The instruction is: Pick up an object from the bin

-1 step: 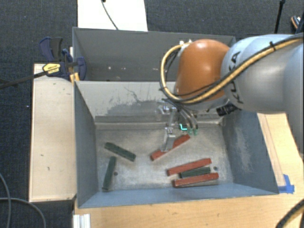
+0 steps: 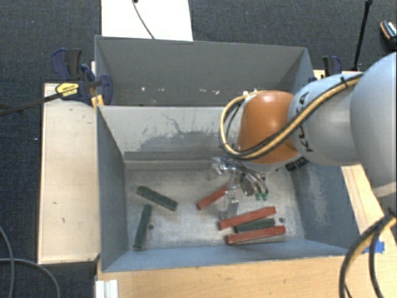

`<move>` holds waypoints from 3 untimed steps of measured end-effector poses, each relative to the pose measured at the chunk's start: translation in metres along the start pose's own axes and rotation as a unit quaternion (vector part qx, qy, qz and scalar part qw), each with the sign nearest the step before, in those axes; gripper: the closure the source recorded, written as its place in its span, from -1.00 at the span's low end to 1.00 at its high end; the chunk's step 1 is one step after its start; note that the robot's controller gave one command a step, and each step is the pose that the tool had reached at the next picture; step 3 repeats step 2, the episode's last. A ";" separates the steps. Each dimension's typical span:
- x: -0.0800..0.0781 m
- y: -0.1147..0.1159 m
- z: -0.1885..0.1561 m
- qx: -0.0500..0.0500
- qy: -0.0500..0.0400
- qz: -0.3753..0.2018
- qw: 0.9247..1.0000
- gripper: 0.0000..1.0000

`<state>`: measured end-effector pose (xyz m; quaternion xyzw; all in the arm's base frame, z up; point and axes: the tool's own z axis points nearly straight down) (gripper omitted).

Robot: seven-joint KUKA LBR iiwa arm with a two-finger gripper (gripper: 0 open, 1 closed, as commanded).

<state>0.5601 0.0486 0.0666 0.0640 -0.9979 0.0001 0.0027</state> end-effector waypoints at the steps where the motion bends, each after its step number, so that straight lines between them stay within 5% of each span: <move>1: -0.003 0.002 -0.004 0.000 -0.004 0.001 1.000 1.00; 2: -0.008 0.023 -0.139 0.000 -0.008 0.004 1.000 1.00; 3: -0.008 0.023 -0.139 0.000 -0.008 0.004 1.000 1.00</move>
Offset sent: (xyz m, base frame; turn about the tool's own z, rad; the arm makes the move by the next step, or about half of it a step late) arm 0.0000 0.0000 0.0000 0.0000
